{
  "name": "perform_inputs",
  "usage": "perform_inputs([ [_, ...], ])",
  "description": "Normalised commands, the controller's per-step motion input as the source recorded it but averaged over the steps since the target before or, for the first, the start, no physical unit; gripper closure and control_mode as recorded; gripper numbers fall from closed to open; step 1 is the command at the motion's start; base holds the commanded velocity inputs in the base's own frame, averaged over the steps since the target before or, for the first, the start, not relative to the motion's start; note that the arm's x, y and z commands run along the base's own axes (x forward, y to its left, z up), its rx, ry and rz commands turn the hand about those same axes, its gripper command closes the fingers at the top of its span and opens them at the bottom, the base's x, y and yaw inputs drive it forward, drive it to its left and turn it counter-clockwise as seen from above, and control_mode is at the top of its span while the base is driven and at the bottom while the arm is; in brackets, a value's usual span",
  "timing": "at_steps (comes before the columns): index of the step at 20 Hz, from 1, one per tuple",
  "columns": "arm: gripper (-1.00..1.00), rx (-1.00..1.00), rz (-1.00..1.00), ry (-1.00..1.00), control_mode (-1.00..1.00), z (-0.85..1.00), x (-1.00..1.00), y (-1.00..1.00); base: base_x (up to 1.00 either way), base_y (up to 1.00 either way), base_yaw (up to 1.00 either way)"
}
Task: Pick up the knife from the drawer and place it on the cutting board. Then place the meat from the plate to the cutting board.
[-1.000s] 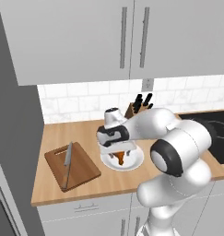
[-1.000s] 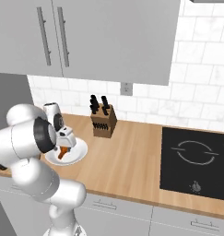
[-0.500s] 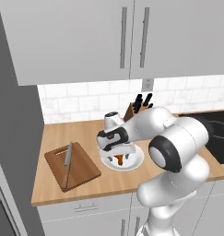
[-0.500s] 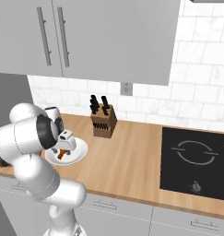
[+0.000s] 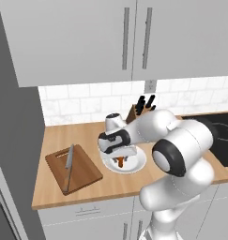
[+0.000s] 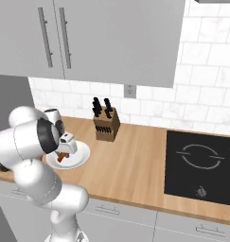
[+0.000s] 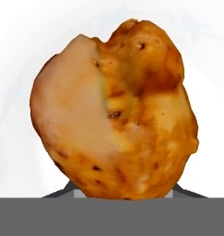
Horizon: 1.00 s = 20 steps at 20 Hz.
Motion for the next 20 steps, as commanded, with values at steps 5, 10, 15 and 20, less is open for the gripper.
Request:
perform_inputs([
  [5,1.0,0.0,0.0,-0.06,-1.0,0.19,-0.5,0.0,0.0,0.0,0.0],
  [10,1.0,0.0,0.0,-0.07,-1.0,0.45,-0.51,0.49,0.0,0.0,0.0],
  [15,1.0,0.0,0.0,0.0,-1.0,0.15,0.0,0.99,0.0,0.0,0.0],
  [20,1.0,0.0,0.0,0.01,-1.0,0.02,0.19,0.96,0.0,0.0,0.0],
])
